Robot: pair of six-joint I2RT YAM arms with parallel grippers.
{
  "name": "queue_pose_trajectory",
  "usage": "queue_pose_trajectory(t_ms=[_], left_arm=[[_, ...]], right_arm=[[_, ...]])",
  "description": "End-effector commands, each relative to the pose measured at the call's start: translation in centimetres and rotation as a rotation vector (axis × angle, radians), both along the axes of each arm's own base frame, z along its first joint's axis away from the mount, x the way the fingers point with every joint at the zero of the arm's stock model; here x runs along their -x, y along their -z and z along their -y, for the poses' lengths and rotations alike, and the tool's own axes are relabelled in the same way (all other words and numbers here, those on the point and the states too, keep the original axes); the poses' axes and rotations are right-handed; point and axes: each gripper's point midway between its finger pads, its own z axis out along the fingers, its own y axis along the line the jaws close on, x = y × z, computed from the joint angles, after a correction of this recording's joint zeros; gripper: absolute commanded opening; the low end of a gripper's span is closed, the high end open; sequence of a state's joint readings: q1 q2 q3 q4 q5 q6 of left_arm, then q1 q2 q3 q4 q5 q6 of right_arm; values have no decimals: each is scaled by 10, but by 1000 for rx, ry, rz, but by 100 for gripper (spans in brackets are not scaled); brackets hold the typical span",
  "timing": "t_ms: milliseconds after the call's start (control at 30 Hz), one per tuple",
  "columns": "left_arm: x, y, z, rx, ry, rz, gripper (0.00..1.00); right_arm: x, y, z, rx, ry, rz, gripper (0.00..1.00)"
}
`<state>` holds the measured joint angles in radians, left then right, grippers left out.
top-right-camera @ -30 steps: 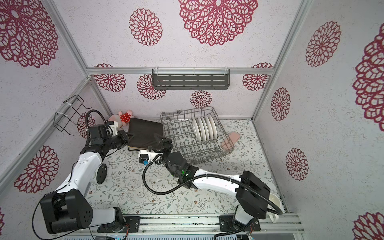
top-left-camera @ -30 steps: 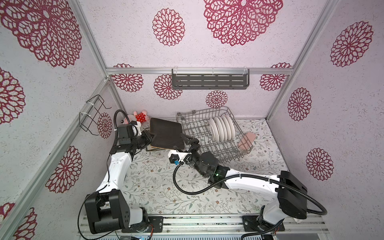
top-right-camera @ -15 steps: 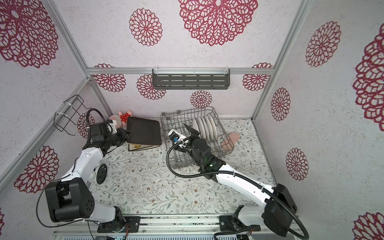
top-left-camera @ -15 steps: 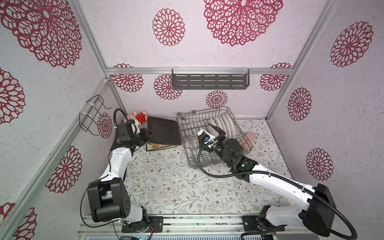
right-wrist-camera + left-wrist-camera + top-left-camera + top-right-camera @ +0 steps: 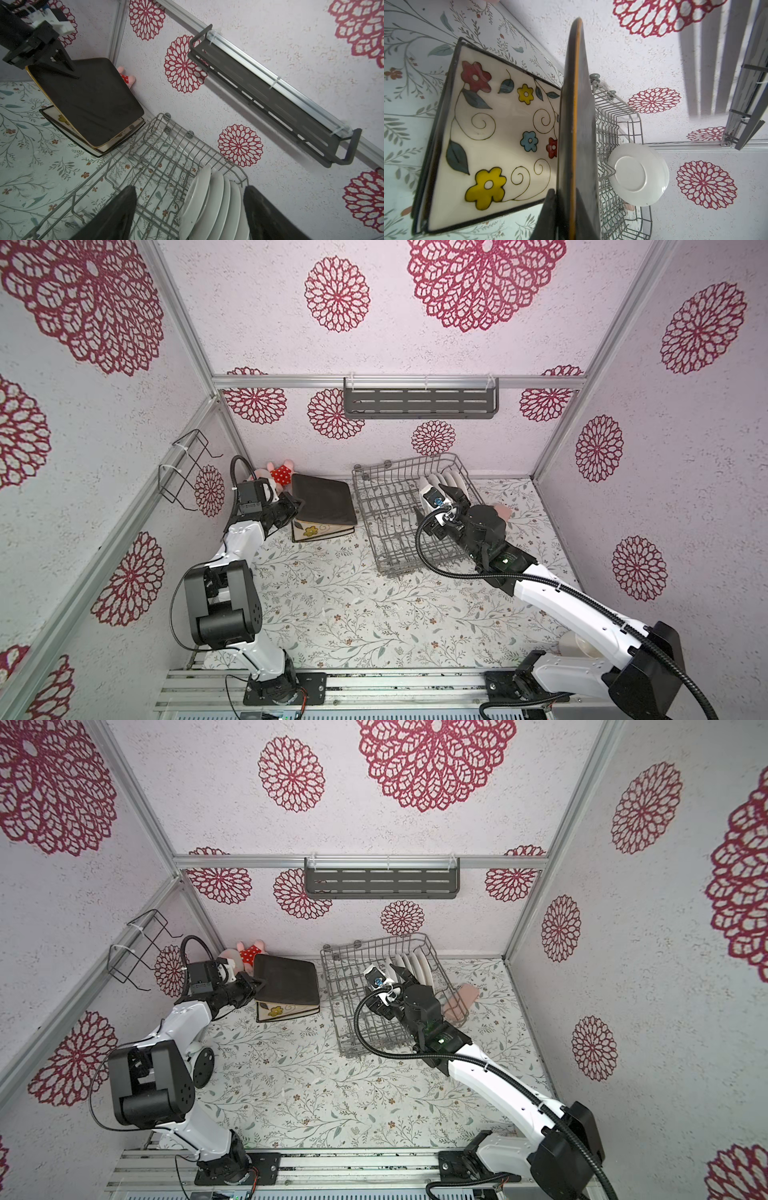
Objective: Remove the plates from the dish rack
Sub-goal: 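Lower the dark plate onto the floral plate with the left gripper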
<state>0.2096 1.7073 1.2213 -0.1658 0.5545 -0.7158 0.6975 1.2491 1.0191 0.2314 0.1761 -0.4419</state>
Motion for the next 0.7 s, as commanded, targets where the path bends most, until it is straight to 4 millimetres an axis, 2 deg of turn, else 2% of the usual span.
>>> queue_pose_trajectory(t_ms=[0,233,400,667], left_arm=[[-27,-62,-1,-3,33,228,0],[-41,-40,-10,7,21,189,0],[-49,-24,-14,10,17,157,0],[-60,-8,-17,34,3,133,0]], right_arm=[[-7,-21,-1,-68,-12,17,84],[-25,-8,0,-66,-4,-5,84],[-37,-9,0,-49,-4,2,84],[-46,0,0,-43,-11,-17,84]])
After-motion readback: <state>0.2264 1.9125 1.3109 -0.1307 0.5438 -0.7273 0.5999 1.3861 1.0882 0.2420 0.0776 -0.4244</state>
